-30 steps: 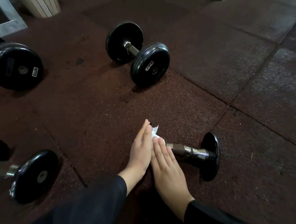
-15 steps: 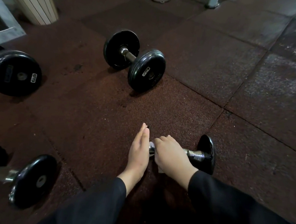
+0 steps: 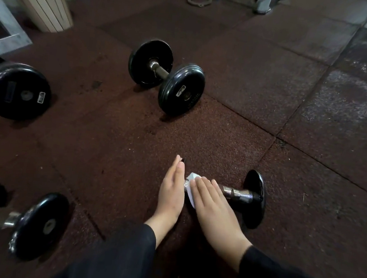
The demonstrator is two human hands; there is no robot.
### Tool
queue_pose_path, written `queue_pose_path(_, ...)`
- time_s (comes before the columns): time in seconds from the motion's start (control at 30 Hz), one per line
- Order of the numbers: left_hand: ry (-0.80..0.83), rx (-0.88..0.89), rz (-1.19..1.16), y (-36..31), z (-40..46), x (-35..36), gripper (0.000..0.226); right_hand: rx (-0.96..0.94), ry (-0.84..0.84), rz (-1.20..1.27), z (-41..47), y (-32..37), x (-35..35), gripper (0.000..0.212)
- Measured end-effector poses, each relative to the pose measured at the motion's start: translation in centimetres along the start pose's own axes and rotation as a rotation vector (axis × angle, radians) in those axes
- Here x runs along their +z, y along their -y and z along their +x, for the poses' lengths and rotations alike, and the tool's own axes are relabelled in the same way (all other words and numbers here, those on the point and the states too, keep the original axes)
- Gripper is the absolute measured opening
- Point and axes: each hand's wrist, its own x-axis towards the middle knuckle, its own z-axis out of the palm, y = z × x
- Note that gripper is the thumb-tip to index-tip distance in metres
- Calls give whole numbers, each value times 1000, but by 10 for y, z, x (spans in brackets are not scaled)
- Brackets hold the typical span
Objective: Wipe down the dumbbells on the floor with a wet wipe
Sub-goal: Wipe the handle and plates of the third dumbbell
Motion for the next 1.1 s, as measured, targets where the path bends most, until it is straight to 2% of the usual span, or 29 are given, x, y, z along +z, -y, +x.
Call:
queue_pose_path(0.07, -2, 4, 0, 1, -1, 0, 44, -68, -82, -80, -20, -11, 12, 50)
queue_pose_path(0.17, -11, -6, 7, 1, 0, 1, 44, -48, -36, -32, -16, -7, 10, 54)
queue_pose_path(0.23, -18, -21, 0, -1, 2, 2, 45, -44, 9, 18, -9, 4, 3, 48)
queue_pose_path(0.33, -29, -22, 3, -3, 3, 2, 45, -21, -55, -71, -9, -2, -6, 47)
queue_pose_path(0.4, -35, -22, 9, -4, 3, 3, 45, 107, -46, -108, -15, -13, -12, 45)
queue_pose_path(0.53, -51, -33, 7, -4, 3, 4, 46, 326, 106, -80, -4, -17, -27, 34)
queue_pose_path(0.63, -54, -38, 18, -6, 4, 5, 45, 234, 128, -118, 14, -11, -26, 50)
queue_pose_path(0.73, -54, -44, 26, -6, 5, 4, 46, 179, 141, -162, 15, -5, -23, 43)
queue_pose_path(0.9, -55, -23, 46, -5, 2, 4, 46, 289, 227, -294, 5, -13, -28, 49)
queue_pose_path(1.0, -59, -34, 62, -6, 5, 4, 47, 176, 304, -200, 18, -17, -34, 36)
queue_pose_path(1.1, -64, -41, 64, -7, 6, 5, 47, 110, 247, -240, 12, -6, -29, 40)
